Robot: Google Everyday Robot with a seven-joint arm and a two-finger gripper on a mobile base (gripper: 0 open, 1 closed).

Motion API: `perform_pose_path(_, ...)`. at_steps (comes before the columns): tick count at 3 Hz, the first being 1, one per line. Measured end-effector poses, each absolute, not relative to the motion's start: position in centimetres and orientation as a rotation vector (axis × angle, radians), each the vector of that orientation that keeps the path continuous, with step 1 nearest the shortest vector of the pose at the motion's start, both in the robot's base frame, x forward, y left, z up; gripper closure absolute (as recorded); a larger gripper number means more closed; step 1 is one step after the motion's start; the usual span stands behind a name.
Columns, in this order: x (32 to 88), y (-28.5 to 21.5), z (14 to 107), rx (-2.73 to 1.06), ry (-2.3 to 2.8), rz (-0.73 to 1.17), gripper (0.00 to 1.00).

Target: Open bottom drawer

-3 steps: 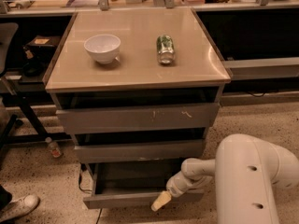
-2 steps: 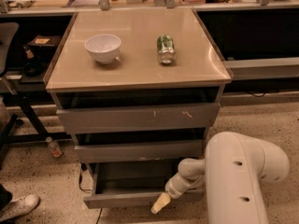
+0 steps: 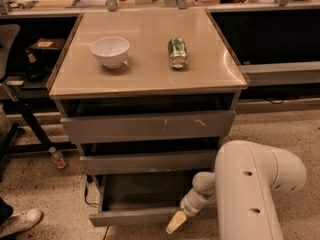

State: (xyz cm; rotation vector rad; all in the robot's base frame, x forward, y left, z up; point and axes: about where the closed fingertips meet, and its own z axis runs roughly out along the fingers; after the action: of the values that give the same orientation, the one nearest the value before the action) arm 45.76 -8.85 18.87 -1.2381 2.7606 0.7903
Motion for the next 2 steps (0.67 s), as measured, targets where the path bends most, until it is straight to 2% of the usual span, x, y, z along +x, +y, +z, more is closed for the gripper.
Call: perform_pose_path(2, 41.5, -13.8, 22.1, -1.122, 2.814, 0.766, 0.00)
